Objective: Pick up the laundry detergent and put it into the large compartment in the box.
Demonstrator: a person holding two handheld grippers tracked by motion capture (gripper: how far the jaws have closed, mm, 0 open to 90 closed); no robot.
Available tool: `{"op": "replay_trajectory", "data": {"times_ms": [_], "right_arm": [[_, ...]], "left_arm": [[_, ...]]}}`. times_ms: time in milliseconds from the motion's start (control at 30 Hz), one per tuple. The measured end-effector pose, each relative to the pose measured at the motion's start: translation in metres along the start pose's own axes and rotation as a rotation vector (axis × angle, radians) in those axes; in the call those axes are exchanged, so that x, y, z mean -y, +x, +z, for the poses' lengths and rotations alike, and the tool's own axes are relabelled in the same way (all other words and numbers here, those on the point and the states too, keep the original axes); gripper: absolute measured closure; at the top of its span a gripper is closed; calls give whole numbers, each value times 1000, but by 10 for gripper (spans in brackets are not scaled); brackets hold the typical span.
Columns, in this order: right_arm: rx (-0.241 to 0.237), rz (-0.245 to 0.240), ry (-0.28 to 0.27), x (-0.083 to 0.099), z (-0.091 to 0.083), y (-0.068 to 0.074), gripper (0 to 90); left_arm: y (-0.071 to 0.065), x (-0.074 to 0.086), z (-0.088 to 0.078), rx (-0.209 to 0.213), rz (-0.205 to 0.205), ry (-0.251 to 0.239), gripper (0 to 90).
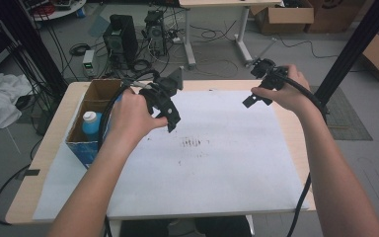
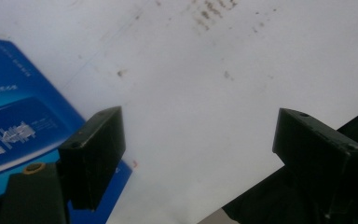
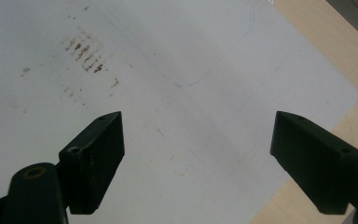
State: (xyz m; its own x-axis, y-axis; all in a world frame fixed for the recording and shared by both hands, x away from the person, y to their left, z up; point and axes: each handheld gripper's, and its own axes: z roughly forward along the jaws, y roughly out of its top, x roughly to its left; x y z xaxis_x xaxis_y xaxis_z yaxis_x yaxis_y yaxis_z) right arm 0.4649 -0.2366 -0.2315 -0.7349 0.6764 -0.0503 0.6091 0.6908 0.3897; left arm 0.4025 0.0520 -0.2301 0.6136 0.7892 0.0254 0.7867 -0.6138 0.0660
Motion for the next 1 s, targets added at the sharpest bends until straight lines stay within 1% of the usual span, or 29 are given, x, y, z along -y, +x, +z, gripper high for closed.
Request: {"op": "replay_trajectory", "data": {"times_ms": [100,167,267,300,367,433,567,733,800,1000], "right_arm": [[-1,-1,2,0,1,1,174],[-2,-6,2,-1,2,1,174],[-3,0,3,-2,2,1,174],[-1,-8,1,-2,2,1,174],[-2,-8,3,-3,3,2,174],[-2,-8,4,-3,3,2,174],[-1,-10,5,-3,3,1,174],[-1,-3,8,-3,3,1,174],[1,-8,4,-3,3,1,173],[-1,-9,6,-3,4,2,173]], "left_arm": [[-4,-2,1,-4,17,2,176],[-6,-2,2,3,19,-2,177],[-7,-3,3,3,24,-2,174],[-8,-4,4,9,23,0,172],[-8,-4,4,13,22,-4,176],[-8,-5,5,9,24,3,172],[-8,-6,6,16,24,2,173],[-8,-6,6,16,22,0,168],[-8,-6,6,8,23,0,166],[-9,-6,5,12,23,-2,167]]}}
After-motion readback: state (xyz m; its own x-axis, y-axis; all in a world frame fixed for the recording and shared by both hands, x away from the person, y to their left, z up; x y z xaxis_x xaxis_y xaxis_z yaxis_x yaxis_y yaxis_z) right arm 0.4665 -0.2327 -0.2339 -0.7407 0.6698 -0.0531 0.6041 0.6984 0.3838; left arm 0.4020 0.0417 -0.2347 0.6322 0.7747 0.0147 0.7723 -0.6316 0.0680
